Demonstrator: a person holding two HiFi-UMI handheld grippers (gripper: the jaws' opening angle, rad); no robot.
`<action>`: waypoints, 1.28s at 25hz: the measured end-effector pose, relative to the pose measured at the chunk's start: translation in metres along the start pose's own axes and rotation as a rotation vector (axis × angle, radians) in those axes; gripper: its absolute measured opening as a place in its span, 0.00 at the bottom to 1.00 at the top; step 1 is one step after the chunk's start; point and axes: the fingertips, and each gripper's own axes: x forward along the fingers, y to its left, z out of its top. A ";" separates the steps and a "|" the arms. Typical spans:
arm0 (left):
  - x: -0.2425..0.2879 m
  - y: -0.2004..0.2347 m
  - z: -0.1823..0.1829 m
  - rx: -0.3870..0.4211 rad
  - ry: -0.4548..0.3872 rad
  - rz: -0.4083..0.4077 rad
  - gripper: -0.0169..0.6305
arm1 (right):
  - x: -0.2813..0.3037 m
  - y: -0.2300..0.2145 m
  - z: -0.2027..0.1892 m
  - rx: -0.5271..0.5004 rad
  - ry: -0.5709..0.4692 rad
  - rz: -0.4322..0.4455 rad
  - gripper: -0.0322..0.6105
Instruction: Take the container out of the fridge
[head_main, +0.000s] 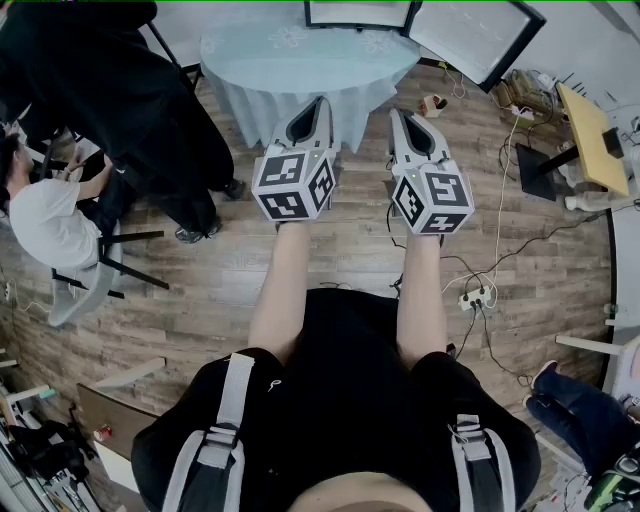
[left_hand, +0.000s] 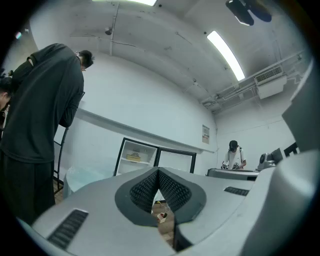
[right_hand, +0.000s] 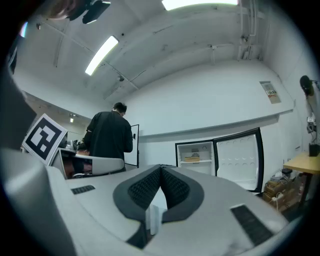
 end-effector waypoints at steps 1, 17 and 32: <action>0.001 -0.002 -0.001 0.001 -0.001 0.001 0.03 | -0.001 -0.001 -0.002 0.000 0.000 0.003 0.05; -0.025 -0.022 -0.006 0.028 0.004 0.052 0.03 | -0.021 -0.010 -0.004 0.044 -0.028 0.048 0.06; 0.035 0.001 0.002 -0.011 -0.007 0.061 0.03 | 0.011 -0.059 0.010 0.019 -0.059 -0.015 0.06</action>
